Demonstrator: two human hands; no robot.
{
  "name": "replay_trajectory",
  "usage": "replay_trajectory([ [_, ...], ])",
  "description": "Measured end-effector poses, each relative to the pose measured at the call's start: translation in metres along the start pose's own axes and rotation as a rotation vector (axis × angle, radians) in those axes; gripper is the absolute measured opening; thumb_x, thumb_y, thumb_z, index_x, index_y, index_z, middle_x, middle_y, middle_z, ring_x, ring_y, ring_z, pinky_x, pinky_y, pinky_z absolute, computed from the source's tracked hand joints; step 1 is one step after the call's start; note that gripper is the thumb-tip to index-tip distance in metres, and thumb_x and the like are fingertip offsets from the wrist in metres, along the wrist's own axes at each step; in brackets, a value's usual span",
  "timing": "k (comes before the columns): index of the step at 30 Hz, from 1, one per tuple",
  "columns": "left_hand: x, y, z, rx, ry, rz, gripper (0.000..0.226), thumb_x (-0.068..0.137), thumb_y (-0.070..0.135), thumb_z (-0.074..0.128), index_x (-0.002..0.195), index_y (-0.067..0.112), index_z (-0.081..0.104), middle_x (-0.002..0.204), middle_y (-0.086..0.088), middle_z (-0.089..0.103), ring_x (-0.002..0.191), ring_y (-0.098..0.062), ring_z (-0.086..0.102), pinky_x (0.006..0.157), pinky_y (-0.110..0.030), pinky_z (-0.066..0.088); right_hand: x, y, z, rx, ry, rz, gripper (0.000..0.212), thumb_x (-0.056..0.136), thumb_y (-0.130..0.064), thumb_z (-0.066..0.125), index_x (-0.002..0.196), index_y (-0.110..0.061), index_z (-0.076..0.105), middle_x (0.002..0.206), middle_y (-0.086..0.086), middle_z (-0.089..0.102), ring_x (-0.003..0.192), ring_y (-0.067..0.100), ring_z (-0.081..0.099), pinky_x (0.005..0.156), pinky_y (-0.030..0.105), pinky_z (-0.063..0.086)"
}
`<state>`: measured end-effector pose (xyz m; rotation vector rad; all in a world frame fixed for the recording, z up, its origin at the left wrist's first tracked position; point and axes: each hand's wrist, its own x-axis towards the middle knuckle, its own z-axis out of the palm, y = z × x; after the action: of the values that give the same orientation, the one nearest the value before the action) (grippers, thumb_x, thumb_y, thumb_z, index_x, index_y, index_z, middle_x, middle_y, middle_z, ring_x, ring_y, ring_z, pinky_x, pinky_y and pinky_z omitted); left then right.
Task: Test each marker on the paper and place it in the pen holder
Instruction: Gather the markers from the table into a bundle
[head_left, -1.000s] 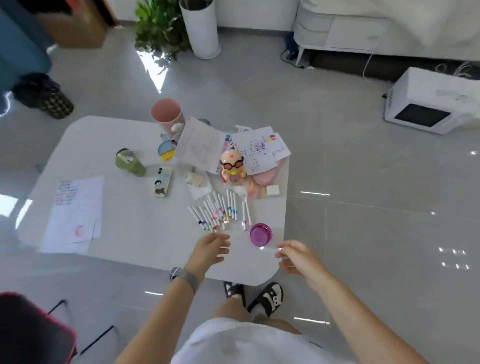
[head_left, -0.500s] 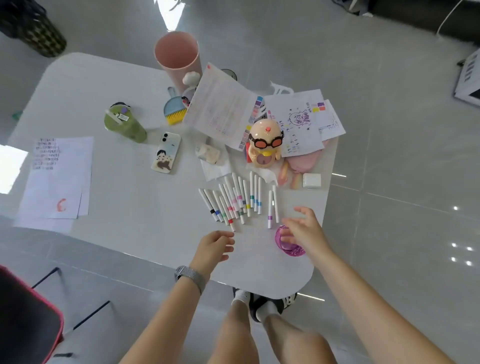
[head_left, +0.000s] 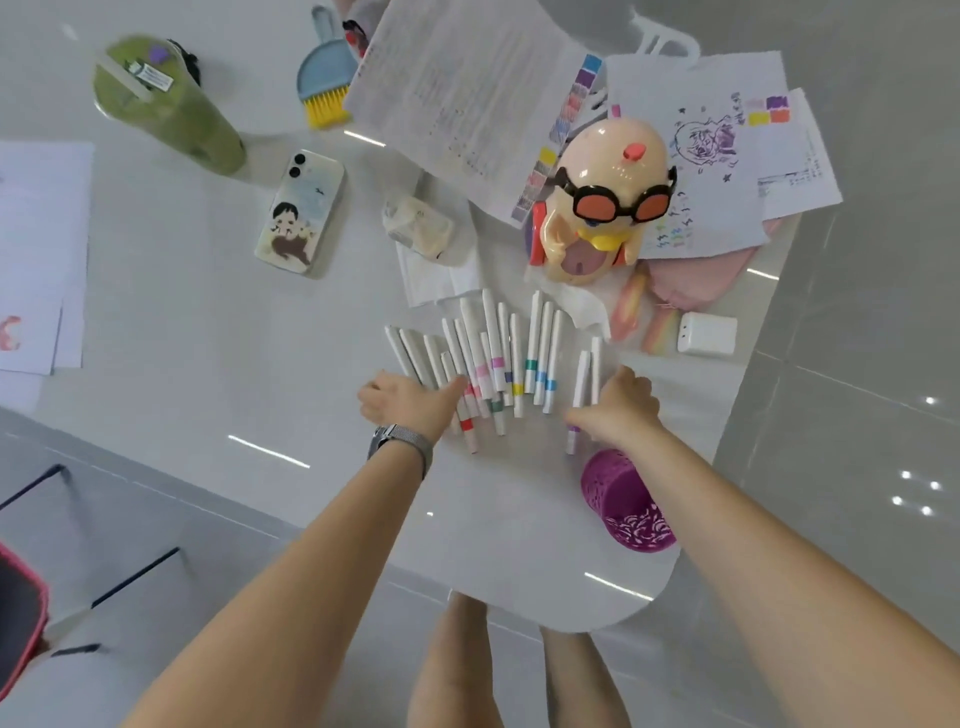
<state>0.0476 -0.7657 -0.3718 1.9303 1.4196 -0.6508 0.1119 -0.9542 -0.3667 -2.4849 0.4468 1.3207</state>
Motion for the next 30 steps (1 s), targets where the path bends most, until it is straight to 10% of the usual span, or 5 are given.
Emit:
replay_trajectory([
  [8, 0.026, -0.009, 0.031, 0.325, 0.166, 0.247, 0.065, 0.072, 0.037, 0.064, 0.115, -0.003, 0.038, 0.118, -0.017, 0.041, 0.105, -0.032, 0.041, 0.078, -0.03, 0.036, 0.028, 0.003, 0.016, -0.083, 0.21, -0.091, 0.043, 0.084, -0.01, 0.065, 0.12, 0.002, 0.042, 0.119, 0.021, 0.052, 0.104, 0.041, 0.058, 0.07, 0.034, 0.041],
  [16, 0.043, -0.02, 0.009, 0.13, 0.169, 0.318, 0.014, 0.085, 0.018, 0.05, 0.086, 0.003, 0.048, 0.08, -0.009, 0.05, 0.069, -0.03, 0.048, 0.058, -0.034, 0.035, 0.031, -0.01, 0.004, 0.278, 0.073, -0.099, 0.007, 0.088, -0.005, 0.045, 0.094, -0.004, 0.047, 0.092, 0.012, 0.05, 0.067, 0.02, 0.048, 0.049, 0.026, 0.031],
  [20, 0.039, 0.005, 0.008, -0.355, -0.014, 0.077, 0.018, 0.078, 0.024, 0.057, 0.063, 0.013, 0.052, 0.059, -0.003, 0.052, 0.056, -0.023, 0.053, 0.055, -0.031, 0.049, 0.025, -0.035, 0.015, 0.408, 0.211, -0.135, 0.027, 0.085, -0.024, 0.058, 0.103, -0.005, 0.05, 0.094, 0.009, 0.058, 0.07, 0.022, 0.056, 0.049, 0.025, 0.037],
  [25, 0.022, 0.04, 0.032, -0.243, -0.059, 0.233, 0.041, 0.081, 0.036, 0.063, 0.051, 0.013, 0.048, 0.067, -0.012, 0.058, 0.06, -0.026, 0.053, 0.057, -0.027, 0.041, 0.024, -0.051, 0.035, -0.103, 0.362, -0.237, 0.09, 0.067, -0.07, 0.067, 0.122, -0.005, 0.04, 0.115, 0.009, 0.05, 0.089, 0.029, 0.065, 0.055, 0.031, 0.038],
  [30, 0.005, 0.051, 0.052, 0.123, 0.025, 0.316, 0.028, 0.072, 0.034, 0.071, 0.074, 0.009, 0.057, 0.089, -0.007, 0.05, 0.068, -0.025, 0.048, 0.057, -0.029, 0.032, 0.033, -0.041, 0.033, -0.201, 0.377, -0.307, 0.056, 0.082, -0.051, 0.064, 0.113, -0.006, 0.047, 0.111, 0.01, 0.06, 0.094, 0.035, 0.065, 0.061, 0.032, 0.036],
])
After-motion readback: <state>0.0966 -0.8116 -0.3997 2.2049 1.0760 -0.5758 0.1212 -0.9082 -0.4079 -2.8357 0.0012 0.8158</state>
